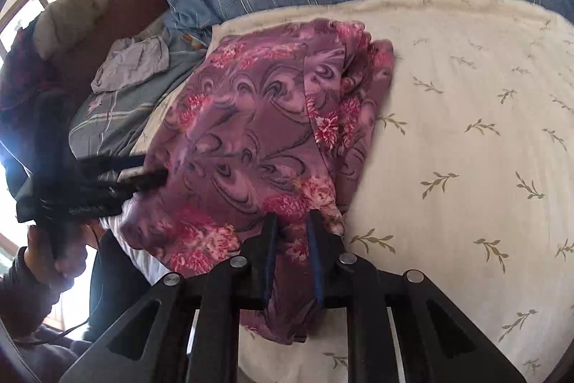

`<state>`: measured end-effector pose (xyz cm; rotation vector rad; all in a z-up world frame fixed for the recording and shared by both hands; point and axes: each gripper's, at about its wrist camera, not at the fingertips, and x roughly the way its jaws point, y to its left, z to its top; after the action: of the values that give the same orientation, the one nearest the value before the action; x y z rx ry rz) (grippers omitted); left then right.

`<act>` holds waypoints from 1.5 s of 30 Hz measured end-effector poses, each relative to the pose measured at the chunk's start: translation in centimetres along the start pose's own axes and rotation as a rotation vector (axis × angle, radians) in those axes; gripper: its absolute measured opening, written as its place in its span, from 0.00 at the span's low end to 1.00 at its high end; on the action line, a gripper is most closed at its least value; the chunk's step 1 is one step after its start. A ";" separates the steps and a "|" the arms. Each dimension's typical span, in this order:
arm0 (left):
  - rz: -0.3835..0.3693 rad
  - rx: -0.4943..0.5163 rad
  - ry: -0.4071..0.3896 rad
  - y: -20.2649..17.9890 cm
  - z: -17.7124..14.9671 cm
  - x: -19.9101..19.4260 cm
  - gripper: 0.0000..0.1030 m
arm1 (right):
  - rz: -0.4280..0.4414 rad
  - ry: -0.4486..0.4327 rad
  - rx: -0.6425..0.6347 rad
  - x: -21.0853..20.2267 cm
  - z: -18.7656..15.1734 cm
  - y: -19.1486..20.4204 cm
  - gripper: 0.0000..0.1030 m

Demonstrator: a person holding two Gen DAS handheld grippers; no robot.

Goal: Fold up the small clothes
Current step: 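Withdraw both open grippers from the folded garment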

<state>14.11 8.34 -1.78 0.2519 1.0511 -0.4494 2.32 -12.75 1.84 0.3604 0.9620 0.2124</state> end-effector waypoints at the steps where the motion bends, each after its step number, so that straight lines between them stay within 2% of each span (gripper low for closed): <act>1: -0.010 -0.019 0.009 0.3 0.1 -0.3 0.83 | -0.013 0.004 0.004 -0.3 0.0 0.3 0.15; 3: -0.023 -0.045 0.025 0.8 0.3 -0.7 0.83 | -0.005 -0.004 0.020 -1.5 0.3 0.6 0.21; 5: -0.008 -0.045 0.023 0.8 0.5 -1.1 0.83 | 0.027 -0.028 0.039 -2.2 0.5 0.6 0.22; 8: 0.019 -0.040 0.015 0.4 0.5 -1.5 0.83 | 0.007 -0.034 0.081 -2.7 0.2 0.4 0.27; 10: 0.020 -0.041 0.009 0.0 0.5 -1.7 0.83 | -0.025 -0.015 0.117 -2.6 -0.1 -0.1 0.29; 12: 0.023 -0.043 0.006 -0.1 0.7 -1.7 0.83 | -0.077 -0.002 0.128 -1.8 0.3 -0.3 0.38; 14: 0.014 -0.049 0.006 -0.5 0.5 -2.0 0.83 | -0.165 0.012 0.127 -1.6 0.5 -0.5 0.61; 20: 0.010 -0.062 0.005 -0.8 0.7 -2.3 0.83 | -0.315 0.035 0.152 -2.6 0.1 -1.8 0.75; 26: 0.027 -0.052 -0.007 -1.0 1.1 -2.8 0.83 | -0.421 0.031 0.137 -3.2 0.0 -1.9 0.79; 31: 0.053 -0.045 -0.028 -0.8 1.3 -3.4 0.83 | -0.445 0.003 0.100 -3.8 0.3 -0.8 0.84; 33: 0.074 -0.043 -0.047 -0.8 1.2 -3.9 0.83 | -0.471 -0.001 0.074 -3.9 0.4 -0.2 0.86; 36: 0.114 -0.038 -0.076 -0.6 0.7 -4.7 0.83 | -0.517 0.020 0.041 -3.5 0.6 0.4 0.94; 40: 0.199 -0.017 -0.123 -0.1 -0.4 -5.7 0.83 | -0.631 0.014 -0.023 -3.9 0.4 1.4 0.98; 45: 0.244 0.000 -0.127 0.6 -1.5 -6.3 0.83 | -0.641 -0.006 -0.021 -4.7 0.5 2.2 0.99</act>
<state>10.57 10.95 3.07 0.3426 0.8832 -0.2417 0.09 -12.41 6.48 0.0213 1.0220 -0.3622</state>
